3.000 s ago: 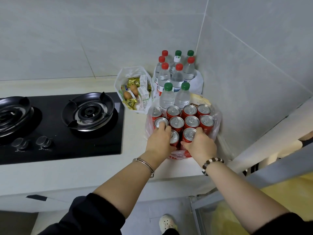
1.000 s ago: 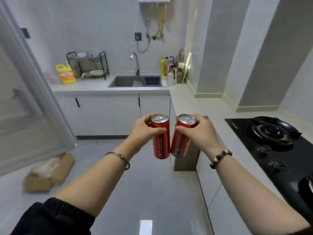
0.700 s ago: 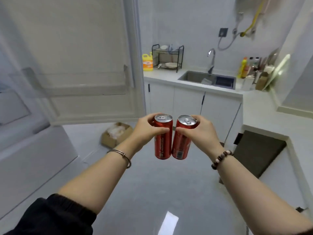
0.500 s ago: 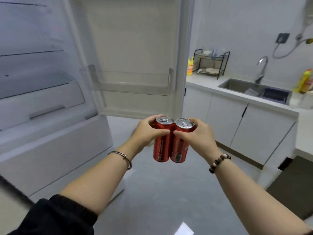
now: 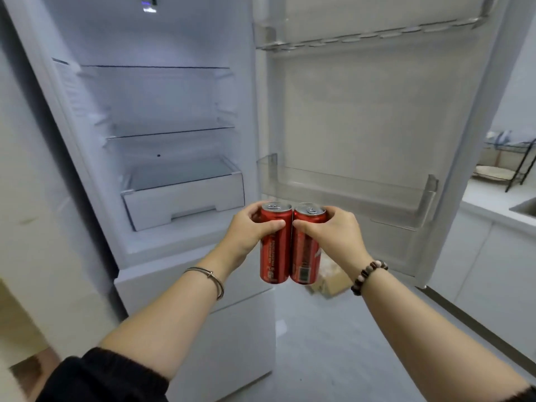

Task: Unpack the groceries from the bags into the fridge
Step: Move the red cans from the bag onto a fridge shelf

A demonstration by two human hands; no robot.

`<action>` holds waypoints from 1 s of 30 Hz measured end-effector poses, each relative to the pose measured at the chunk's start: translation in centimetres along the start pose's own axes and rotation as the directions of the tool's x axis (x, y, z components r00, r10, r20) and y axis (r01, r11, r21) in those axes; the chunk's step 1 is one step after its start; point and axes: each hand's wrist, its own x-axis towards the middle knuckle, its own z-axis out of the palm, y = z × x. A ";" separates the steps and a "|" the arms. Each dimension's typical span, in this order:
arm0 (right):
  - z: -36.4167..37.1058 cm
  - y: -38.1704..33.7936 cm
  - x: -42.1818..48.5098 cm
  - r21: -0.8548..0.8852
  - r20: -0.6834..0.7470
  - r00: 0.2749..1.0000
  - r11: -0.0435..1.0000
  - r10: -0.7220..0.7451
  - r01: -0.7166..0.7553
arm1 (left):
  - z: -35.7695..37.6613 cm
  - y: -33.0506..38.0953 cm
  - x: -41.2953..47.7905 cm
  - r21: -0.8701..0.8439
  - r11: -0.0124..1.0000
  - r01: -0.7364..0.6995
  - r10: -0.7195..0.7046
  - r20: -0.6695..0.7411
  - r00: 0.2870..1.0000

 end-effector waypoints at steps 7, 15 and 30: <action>7.6 -2.5 8.0 0.117 0.082 0.994 0.991 -0.073 0.063 | -8.2 0.8 5.9 0.054 0.997 -0.063 0.070 -0.152 0.986; 16.0 -4.2 16.2 0.230 0.151 0.979 0.968 -0.135 0.098 | -15.7 0.2 12.1 0.113 0.991 -0.069 0.101 -0.310 0.945; 28.9 -7.5 28.5 0.403 0.184 0.945 0.898 -0.270 0.178 | -25.6 1.1 21.5 0.237 0.961 -0.143 0.244 -0.483 0.841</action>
